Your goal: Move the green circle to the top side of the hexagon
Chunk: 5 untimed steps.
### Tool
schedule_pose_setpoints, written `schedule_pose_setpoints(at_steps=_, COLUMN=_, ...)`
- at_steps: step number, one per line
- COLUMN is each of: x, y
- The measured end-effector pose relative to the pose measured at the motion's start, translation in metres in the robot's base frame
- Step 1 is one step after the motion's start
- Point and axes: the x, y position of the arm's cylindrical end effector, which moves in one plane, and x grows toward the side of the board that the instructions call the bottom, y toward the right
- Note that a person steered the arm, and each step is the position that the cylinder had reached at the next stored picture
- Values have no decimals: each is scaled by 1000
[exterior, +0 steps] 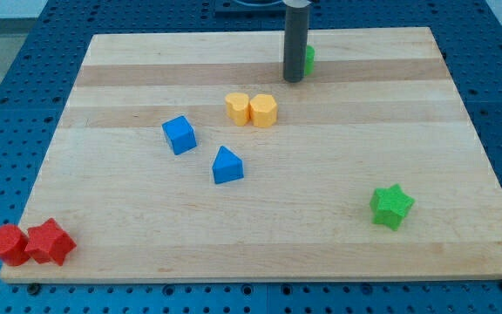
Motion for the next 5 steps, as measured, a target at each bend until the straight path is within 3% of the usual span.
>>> schedule_pose_setpoints(at_steps=2, x=8, y=87)
schedule_pose_setpoints(at_steps=3, x=-24, y=74)
schedule_pose_setpoints(at_steps=4, x=-61, y=2)
schedule_pose_setpoints(at_steps=5, x=-69, y=-27)
